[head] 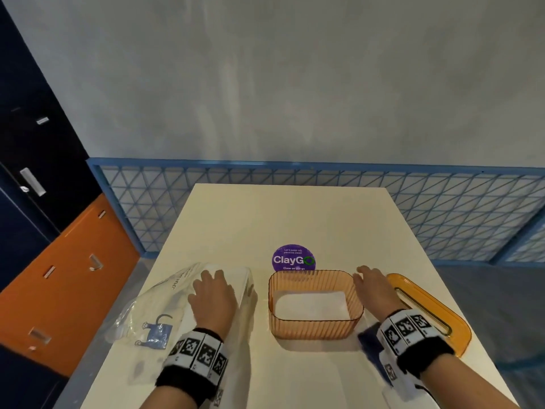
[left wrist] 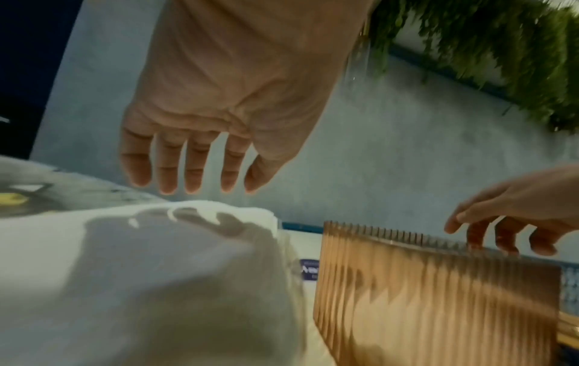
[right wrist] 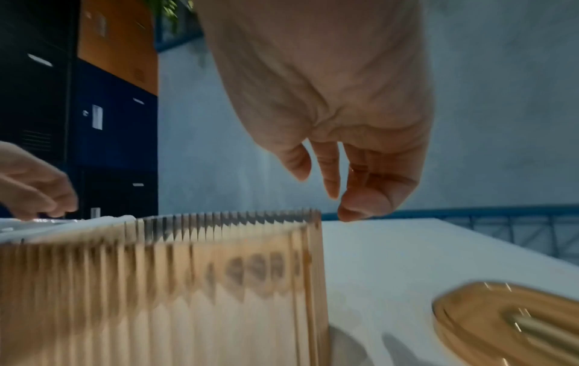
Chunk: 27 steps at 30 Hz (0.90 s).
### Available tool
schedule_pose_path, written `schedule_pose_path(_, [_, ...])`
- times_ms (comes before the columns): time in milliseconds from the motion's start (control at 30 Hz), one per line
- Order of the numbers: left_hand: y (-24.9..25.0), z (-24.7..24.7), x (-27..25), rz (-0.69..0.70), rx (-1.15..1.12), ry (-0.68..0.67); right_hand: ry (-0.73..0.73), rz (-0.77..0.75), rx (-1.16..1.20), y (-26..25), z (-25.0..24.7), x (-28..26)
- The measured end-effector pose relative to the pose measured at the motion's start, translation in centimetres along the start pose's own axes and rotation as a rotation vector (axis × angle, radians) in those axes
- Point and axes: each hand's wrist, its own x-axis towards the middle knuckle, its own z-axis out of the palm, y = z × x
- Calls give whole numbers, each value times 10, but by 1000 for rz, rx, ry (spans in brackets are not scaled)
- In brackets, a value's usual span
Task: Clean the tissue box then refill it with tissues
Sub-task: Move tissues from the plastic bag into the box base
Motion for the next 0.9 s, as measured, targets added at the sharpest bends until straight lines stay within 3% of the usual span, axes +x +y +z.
schedule_pose_path(100, [-8,15,-6,-31,60,-68,-90,16,59,6,16,1])
schedule_pose_path(300, [-8,29,-6,-40,116,-50,-90,88,224,11,26,-8])
schedule_pose_path(633, [-10,20,-3,-90,-109,-77,-33,97,264,10,32,-12])
schedule_pose_path(900, [-7,20,-4,-120,-148,-39,-27,85,263,11,32,-12])
